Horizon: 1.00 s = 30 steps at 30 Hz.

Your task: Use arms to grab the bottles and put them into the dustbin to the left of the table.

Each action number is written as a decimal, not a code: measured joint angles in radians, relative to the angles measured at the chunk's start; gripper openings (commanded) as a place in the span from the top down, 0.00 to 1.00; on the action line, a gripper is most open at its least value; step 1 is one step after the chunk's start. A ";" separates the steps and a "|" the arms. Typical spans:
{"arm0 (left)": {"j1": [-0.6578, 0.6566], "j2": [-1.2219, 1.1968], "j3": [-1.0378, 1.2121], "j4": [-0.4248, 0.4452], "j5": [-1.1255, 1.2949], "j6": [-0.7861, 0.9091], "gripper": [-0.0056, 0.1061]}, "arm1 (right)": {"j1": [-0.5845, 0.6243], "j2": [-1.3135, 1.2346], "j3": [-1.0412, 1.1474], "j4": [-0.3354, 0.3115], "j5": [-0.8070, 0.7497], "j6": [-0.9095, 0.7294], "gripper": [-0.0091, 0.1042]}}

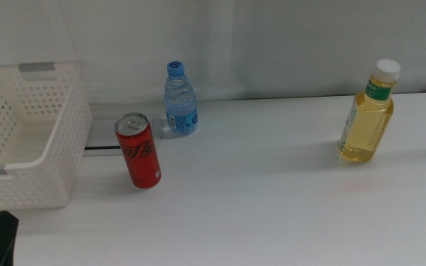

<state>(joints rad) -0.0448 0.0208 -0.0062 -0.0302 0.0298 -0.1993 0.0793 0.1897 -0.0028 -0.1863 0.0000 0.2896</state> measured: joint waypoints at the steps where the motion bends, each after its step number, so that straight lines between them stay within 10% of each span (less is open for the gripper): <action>1: 0.000 0.002 -0.014 0.000 0.018 -0.004 0.13 | 0.000 0.000 0.000 0.000 0.000 0.000 0.01; 17: -0.010 0.462 -0.572 -0.012 0.279 0.120 0.13 | 0.000 0.000 0.000 0.000 0.000 0.000 0.01; 30: -0.396 0.795 -0.601 -0.066 0.151 0.318 0.13 | 0.000 0.000 0.000 0.000 0.000 0.002 0.01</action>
<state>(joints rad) -0.4410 0.8153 -0.6076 -0.0958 0.1806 0.1185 0.0793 0.1897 -0.0028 -0.1863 0.0000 0.2919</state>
